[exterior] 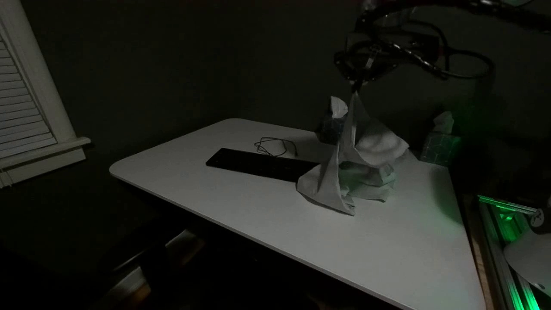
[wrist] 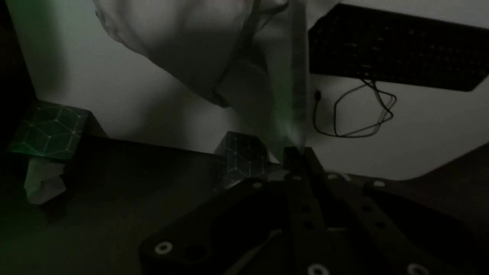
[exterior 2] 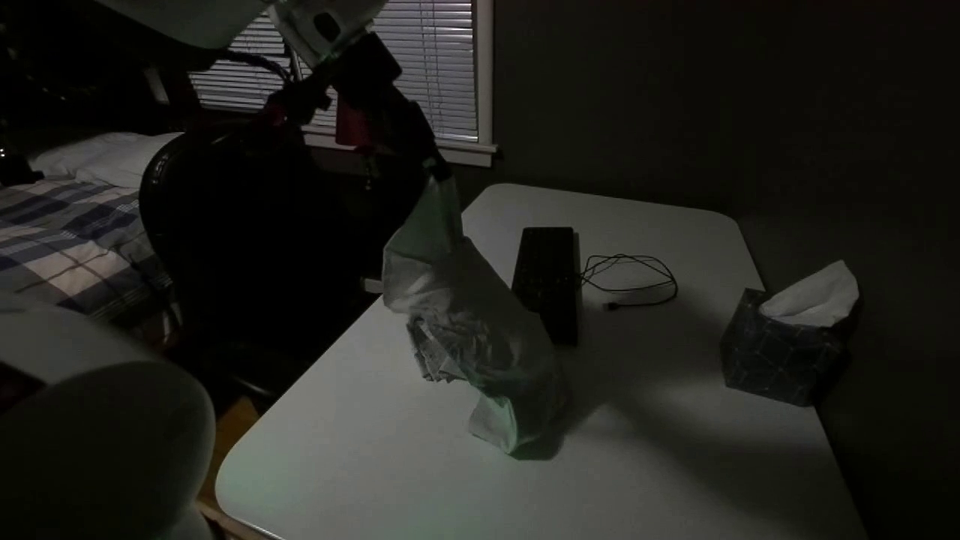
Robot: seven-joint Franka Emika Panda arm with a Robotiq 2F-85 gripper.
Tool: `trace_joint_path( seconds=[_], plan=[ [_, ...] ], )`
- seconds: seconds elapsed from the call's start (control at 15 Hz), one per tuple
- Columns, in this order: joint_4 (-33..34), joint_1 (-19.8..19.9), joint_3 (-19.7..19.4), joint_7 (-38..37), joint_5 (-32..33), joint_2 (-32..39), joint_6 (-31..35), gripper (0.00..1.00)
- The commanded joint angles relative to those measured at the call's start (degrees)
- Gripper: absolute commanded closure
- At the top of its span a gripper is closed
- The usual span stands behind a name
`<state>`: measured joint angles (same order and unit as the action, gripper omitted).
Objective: Use the white cloth to cover the right side of the keyboard
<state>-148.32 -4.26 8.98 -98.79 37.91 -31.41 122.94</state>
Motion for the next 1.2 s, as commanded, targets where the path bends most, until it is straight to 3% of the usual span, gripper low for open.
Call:
trace_joint_path(
  seconds=[0.0, 0.2, 0.4, 0.73, 1.13],
  plan=[
    [-3.95, 2.97, 2.42, -1.80, 6.34, -7.77, 5.88, 0.99],
    [-4.75, 3.99, 2.11, -1.35, 7.26, -11.68, 7.05, 0.99],
    [-4.43, 3.67, 0.83, 3.72, 3.03, -13.21, 2.33, 0.99],
    [-2.90, 0.13, -1.33, 25.77, -8.67, -15.96, -9.91, 0.99],
    [3.88, 0.80, -0.21, 47.06, -15.51, -18.28, -23.05, 0.99]
  ],
)
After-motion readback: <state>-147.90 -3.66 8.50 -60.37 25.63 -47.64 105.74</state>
